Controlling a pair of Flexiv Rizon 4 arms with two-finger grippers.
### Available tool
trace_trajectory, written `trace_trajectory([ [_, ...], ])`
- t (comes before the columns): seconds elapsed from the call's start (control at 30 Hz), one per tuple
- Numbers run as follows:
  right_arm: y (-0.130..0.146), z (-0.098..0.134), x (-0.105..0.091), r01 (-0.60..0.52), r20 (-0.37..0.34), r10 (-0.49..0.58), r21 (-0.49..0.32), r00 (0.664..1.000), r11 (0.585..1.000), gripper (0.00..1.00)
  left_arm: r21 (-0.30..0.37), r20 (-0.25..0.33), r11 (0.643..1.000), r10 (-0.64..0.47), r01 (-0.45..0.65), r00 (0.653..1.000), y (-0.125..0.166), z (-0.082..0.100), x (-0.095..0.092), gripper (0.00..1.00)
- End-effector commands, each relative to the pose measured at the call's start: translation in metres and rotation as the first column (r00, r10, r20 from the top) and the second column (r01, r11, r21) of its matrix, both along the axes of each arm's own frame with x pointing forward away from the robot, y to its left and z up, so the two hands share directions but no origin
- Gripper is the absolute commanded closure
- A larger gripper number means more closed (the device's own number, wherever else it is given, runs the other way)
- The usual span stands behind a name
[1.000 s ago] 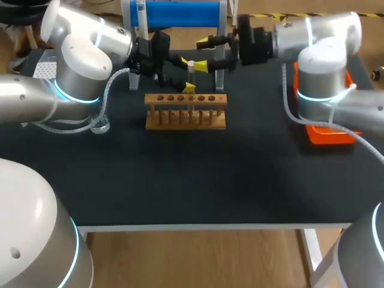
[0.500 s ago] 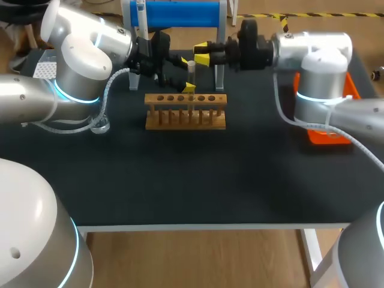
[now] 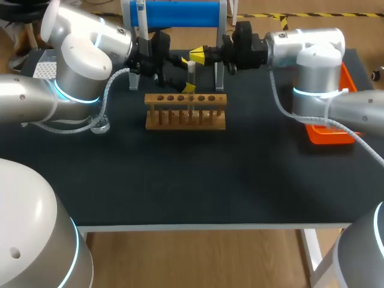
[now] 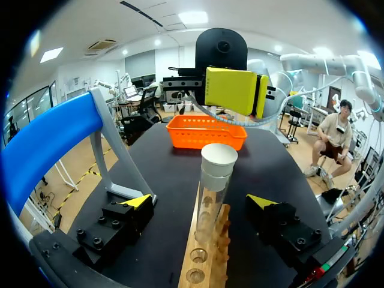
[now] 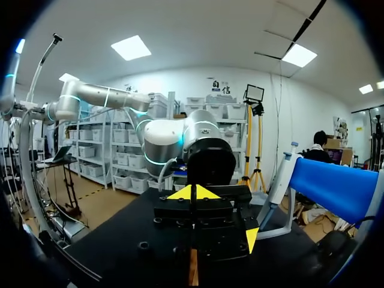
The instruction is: Invert the test tube, pick up the pipette, mount the tip to pipette, aspirate from beaker and dispense into the tube, eject the tip, return the pipette, and cap with the stopper.
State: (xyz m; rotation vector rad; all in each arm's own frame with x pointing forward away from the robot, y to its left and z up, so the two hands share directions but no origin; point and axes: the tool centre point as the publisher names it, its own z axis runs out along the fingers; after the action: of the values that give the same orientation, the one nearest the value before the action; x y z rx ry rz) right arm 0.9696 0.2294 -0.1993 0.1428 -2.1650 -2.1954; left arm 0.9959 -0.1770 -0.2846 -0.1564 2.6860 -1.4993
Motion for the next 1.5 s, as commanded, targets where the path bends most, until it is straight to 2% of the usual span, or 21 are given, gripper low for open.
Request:
trace_trajectory([
  [0.03,0.000,-0.001,0.006,-0.024,-0.004,0.024,-0.010,1.000,1.000,1.00,-0.002,-0.001,1.000,-0.003,0.003,1.000,0.000,0.000,0.001,0.00],
  [0.33,0.003,-0.010,0.009,-0.039,-0.006,0.038,-0.044,0.999,0.998,1.00,-0.002,-0.001,1.000,-0.003,0.003,1.000,0.000,0.000,0.001,0.00],
  [1.1,0.007,-0.040,0.012,-0.032,-0.076,0.024,-0.095,0.997,0.995,1.00,-0.002,-0.001,1.000,-0.003,0.003,1.000,0.000,0.000,0.001,0.00],
  [1.27,0.008,-0.026,0.014,-0.025,-0.078,0.020,-0.066,0.997,0.998,1.00,-0.002,-0.001,1.000,-0.003,0.003,1.000,0.000,0.000,0.001,0.00],
  [1.5,0.005,-0.001,0.018,-0.017,-0.044,0.016,-0.026,0.999,1.000,1.00,-0.002,-0.001,1.000,-0.003,0.003,1.000,0.000,0.000,0.001,0.00],
])
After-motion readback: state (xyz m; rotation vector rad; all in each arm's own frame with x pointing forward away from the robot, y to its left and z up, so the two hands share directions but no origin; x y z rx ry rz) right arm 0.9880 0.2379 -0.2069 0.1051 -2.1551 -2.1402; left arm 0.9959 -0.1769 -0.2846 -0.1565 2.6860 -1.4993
